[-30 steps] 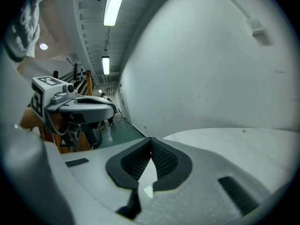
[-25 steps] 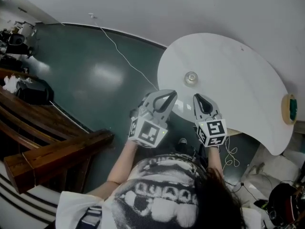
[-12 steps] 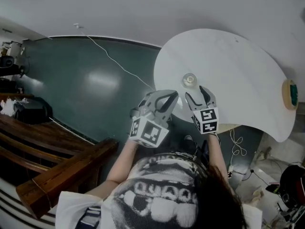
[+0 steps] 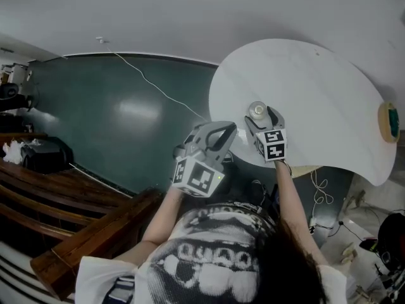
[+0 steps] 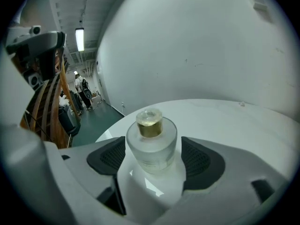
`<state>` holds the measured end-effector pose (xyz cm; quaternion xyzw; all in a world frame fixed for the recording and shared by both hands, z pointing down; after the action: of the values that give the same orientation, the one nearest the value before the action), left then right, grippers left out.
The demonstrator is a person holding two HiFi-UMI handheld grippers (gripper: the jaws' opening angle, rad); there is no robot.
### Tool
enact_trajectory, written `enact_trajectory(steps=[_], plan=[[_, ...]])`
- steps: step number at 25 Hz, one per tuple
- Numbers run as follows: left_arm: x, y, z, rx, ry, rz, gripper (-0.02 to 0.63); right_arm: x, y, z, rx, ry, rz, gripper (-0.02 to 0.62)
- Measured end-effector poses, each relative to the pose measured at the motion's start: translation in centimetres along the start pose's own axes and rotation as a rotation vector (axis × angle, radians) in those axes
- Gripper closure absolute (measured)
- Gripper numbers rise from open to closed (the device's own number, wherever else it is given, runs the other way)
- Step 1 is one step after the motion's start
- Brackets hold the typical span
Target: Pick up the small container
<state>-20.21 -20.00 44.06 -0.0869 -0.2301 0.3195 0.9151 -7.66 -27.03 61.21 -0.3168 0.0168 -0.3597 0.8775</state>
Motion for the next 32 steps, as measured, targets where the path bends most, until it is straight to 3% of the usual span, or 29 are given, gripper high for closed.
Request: enact_trajectory(steps=[9, 26, 32], plan=[[-0.5, -0.4, 0.8, -0.005, 0.005, 0.000, 0.595, 0.8, -2.5, 1.0, -0.071, 0.023, 0.006, 0.241], [-0.1, -0.5, 1.0, -0.014, -0.003, 0.031, 0.595, 0.8, -2.9, 1.2, -0.049, 0.020, 0.024, 0.262], [0.6, -0.5, 0.7, -0.020, -0.008, 0.034, 0.595, 0.8, -1.5, 1.4, -0.031, -0.039, 0.030, 0.262]])
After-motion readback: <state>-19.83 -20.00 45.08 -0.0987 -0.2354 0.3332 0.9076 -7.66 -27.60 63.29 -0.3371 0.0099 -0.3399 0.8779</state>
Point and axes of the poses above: the fingertips, and each gripper's own axes: y backward along the fingers, x to its right, z out of its underside, the point moved 5 cm from there along y, backward along the fingers, and after that the axes turned 11 degrees about -z, right-handed, at the moved point
